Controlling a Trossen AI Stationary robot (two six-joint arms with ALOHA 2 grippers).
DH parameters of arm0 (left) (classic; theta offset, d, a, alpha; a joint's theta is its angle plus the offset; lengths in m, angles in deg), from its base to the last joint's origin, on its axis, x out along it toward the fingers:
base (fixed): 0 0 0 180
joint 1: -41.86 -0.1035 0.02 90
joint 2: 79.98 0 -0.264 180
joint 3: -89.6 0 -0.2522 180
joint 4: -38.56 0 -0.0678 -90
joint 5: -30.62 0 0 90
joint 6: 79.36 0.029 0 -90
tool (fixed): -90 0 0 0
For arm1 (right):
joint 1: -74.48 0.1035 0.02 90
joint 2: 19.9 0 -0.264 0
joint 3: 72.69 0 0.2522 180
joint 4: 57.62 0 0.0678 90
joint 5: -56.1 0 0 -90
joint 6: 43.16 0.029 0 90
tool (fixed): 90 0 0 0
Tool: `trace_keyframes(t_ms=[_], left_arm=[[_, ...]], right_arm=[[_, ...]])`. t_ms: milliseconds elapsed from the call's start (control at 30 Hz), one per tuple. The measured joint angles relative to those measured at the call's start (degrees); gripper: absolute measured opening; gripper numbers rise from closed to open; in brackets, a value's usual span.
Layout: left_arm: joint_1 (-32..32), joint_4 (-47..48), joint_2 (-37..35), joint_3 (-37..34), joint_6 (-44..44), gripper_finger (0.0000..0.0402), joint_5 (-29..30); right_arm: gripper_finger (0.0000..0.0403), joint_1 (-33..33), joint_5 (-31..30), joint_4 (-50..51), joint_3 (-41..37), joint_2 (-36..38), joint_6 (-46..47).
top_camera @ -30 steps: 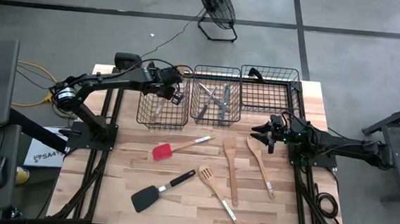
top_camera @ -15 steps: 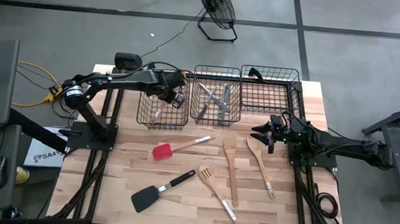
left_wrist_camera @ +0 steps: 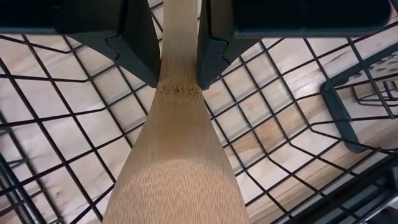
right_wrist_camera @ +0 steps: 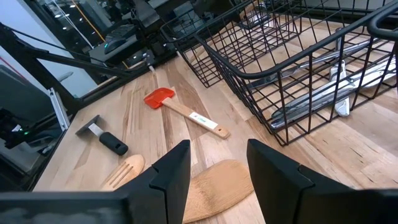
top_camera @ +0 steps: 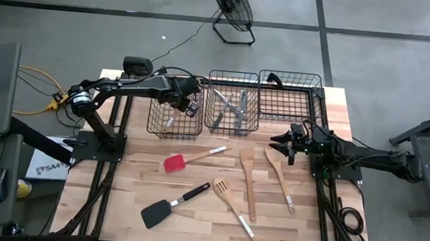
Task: Pick & Place Kitchen Items
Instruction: Put the wooden serving spoon into the left wire basket
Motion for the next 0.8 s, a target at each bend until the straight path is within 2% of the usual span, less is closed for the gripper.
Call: trace_keyframes(t_ms=[800], left_arm=[[0.02,-0.03,-0.07,0.0,-0.07,0.0082,-1.07]], right_arm=[[0.0151,0.0,0.0,0.0,-0.02,-0.01,0.01]])
